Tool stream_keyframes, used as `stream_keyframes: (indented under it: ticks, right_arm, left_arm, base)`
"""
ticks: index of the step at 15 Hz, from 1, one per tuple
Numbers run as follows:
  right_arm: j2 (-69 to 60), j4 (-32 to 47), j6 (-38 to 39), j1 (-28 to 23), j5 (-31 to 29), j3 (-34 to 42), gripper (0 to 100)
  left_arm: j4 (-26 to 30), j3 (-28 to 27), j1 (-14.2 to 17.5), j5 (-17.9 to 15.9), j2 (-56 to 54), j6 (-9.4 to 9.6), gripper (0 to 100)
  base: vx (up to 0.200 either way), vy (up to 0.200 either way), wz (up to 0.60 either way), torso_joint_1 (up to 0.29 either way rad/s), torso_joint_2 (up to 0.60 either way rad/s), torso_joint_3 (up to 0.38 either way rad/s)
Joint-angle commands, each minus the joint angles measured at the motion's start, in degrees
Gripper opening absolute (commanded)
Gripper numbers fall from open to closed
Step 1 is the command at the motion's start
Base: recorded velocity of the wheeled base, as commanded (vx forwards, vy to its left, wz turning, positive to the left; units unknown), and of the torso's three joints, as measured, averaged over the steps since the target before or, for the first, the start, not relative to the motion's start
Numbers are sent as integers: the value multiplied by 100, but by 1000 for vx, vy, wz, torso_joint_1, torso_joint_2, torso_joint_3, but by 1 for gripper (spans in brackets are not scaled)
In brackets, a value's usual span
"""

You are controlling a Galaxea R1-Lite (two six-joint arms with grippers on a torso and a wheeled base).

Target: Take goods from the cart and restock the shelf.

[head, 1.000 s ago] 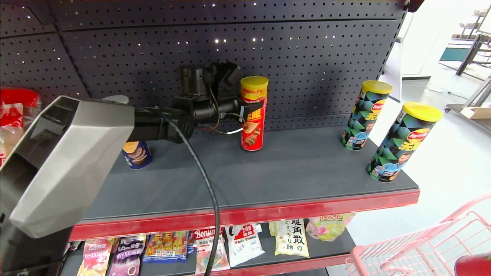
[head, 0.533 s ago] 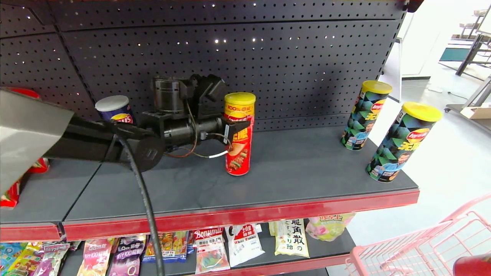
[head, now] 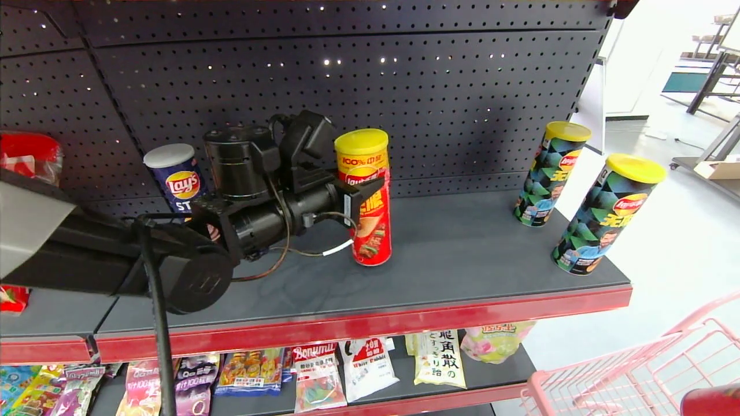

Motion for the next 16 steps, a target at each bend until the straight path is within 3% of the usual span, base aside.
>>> stream_keyframes:
  ticks: [1,7,16]
  right_arm:
    - [-3,1,3,2,-2,-3,0]
    - [-3,1,12,2,-2,-3,0]
    - [-64,1,12,2,-20,-3,0]
  left_arm:
    - [-217,257,-24,-25,68,21,0]
    - [-745,820,-103,-228,77,21,0]
    - [-1070,925,-305,-236,314,179,0]
  base:
    - [0,0,0,0,0,0]
    - [0,0,0,0,0,0]
    - [0,0,0,0,0,0]
